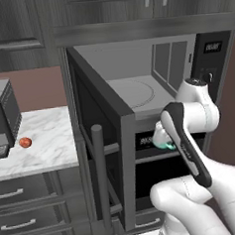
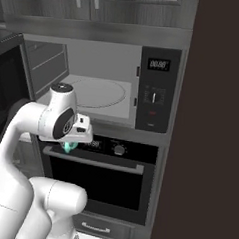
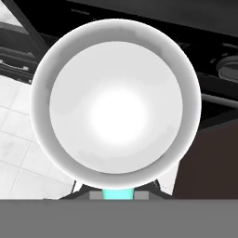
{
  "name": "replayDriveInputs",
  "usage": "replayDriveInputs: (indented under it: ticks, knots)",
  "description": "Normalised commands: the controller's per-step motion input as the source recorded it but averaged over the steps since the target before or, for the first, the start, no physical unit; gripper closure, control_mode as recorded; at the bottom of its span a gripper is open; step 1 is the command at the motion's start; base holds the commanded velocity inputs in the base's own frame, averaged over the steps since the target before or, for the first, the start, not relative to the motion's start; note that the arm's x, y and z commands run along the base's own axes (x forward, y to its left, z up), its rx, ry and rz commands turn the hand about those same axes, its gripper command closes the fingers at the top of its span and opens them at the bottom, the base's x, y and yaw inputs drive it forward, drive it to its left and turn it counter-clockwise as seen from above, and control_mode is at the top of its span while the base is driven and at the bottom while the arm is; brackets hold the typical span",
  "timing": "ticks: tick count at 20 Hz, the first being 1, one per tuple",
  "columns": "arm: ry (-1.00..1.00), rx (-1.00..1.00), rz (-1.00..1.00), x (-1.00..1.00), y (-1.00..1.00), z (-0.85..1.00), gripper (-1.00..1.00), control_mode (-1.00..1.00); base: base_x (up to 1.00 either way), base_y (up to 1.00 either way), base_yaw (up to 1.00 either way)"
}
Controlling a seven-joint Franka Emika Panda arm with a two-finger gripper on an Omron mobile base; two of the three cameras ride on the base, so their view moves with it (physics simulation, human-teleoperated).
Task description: Pick the mug from the counter and place it inside the microwave. Then close the microwave.
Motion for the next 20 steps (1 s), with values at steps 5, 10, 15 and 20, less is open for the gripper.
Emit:
replayDriveInputs:
  ticks: [5, 10, 15, 20]
  knots:
    - [0.0, 0.02, 0.0, 0.26, 0.04, 0.19, 1.0, -1.0, 0.0, 0.0, 0.0]
    - [-0.02, 0.03, 0.0, 0.21, 0.24, 0.33, 1.0, -1.0, 0.0, 0.0, 0.0]
    - [-0.01, 0.01, 0.0, 0.41, 0.27, 0.21, 1.0, -1.0, 0.0, 0.0, 0.0]
    - [-0.01, 0.0, -0.01, 0.48, 0.3, 0.07, 1.0, -1.0, 0.0, 0.0, 0.0]
